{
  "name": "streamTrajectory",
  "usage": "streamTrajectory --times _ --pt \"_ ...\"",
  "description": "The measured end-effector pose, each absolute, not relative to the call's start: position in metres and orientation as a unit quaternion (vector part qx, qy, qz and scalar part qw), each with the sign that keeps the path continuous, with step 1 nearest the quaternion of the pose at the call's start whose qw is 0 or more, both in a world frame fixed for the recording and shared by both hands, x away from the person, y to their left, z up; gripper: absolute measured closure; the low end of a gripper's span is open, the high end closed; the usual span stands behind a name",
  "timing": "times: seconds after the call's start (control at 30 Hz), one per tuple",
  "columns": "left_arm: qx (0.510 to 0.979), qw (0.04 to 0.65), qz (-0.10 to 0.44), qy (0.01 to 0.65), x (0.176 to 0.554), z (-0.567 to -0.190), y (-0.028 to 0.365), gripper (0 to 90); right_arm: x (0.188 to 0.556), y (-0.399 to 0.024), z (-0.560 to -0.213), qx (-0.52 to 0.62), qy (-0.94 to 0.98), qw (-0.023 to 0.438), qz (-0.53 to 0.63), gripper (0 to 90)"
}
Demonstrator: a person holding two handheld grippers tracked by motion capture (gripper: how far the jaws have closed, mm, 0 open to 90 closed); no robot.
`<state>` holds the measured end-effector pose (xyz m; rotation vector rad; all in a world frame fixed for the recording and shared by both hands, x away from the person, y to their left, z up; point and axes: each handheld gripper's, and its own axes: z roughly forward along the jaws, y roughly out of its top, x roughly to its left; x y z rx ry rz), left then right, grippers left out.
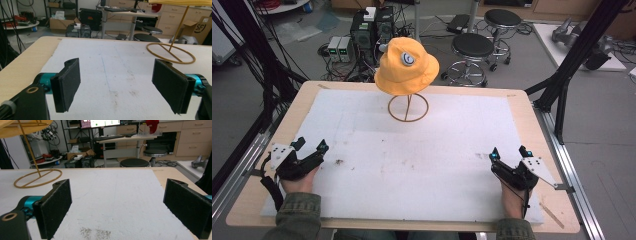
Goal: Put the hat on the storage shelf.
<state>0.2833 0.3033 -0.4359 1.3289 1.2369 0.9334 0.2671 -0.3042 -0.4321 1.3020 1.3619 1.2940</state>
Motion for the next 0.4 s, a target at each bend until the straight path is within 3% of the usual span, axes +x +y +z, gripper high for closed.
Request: streamTrajectory --times 0.4 --pt "0.561 0.521 0.39 0.512 0.2836 -0.4358 0.3012 23.3 0.2679 -0.3036 -0.4326 0.52 0.543 0.411 0.515 7.0"
